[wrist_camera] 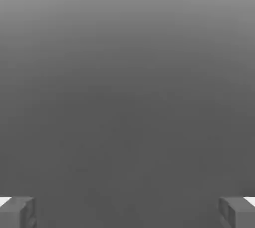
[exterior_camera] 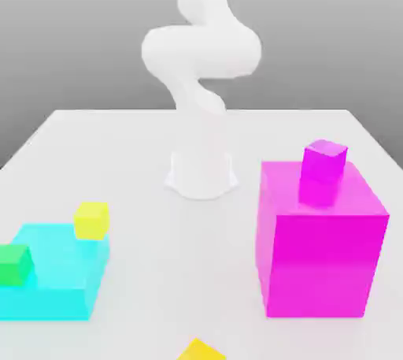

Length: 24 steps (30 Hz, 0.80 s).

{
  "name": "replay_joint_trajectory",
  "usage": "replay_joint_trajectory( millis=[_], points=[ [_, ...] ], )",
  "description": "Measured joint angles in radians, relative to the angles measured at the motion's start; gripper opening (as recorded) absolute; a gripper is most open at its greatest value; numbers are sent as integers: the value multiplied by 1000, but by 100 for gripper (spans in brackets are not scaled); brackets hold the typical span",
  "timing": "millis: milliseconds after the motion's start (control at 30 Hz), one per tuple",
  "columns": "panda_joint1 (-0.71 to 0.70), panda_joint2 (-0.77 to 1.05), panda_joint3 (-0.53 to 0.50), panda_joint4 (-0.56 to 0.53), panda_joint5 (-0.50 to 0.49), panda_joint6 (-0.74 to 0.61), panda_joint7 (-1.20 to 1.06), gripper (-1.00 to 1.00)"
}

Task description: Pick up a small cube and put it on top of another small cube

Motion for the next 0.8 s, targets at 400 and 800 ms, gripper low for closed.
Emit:
replay_joint_trajectory(
  millis=[400, 800],
  points=[
    [-123, 442, 115, 6, -116, 120, 308, 0],
    [-142, 870, 122, 9, -160, 246, 562, 0]
  ],
)
